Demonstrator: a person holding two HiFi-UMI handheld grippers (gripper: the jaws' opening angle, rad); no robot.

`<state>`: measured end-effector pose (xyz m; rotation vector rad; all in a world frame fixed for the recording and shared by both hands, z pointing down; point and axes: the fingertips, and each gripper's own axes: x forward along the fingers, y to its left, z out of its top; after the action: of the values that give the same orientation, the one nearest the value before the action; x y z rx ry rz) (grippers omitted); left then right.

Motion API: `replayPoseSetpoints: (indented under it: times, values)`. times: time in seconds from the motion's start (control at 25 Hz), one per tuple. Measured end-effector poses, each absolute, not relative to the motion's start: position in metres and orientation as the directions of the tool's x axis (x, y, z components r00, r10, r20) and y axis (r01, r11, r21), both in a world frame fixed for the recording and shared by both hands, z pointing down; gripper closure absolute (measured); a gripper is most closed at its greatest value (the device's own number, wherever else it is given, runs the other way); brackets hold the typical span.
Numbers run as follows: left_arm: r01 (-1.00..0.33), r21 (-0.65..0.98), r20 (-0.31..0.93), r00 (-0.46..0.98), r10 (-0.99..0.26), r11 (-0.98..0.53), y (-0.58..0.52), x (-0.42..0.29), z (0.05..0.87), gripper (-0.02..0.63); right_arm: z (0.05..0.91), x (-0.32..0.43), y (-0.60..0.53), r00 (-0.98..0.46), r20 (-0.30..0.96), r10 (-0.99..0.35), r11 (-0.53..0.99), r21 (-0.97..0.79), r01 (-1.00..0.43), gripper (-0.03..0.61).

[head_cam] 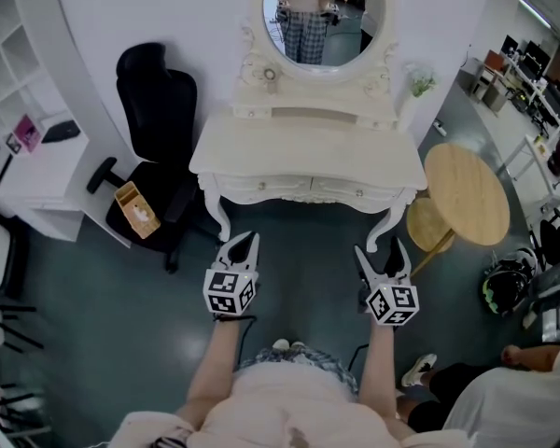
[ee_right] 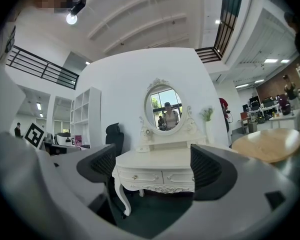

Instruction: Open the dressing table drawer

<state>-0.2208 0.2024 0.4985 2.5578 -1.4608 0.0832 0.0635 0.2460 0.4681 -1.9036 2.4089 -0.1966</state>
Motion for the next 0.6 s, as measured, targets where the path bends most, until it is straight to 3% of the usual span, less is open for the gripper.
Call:
replayPoseSetpoints:
  times: [0.6]
  values:
    - [-0.836, 0.130, 0.163, 0.548, -0.821, -0.533, 0.162, -0.211, 0.507, 0.588, 0.475, 0.072, 0.218, -0.194, 0.027, -0.981, 0.188, -0.155, -0.970, 0.118]
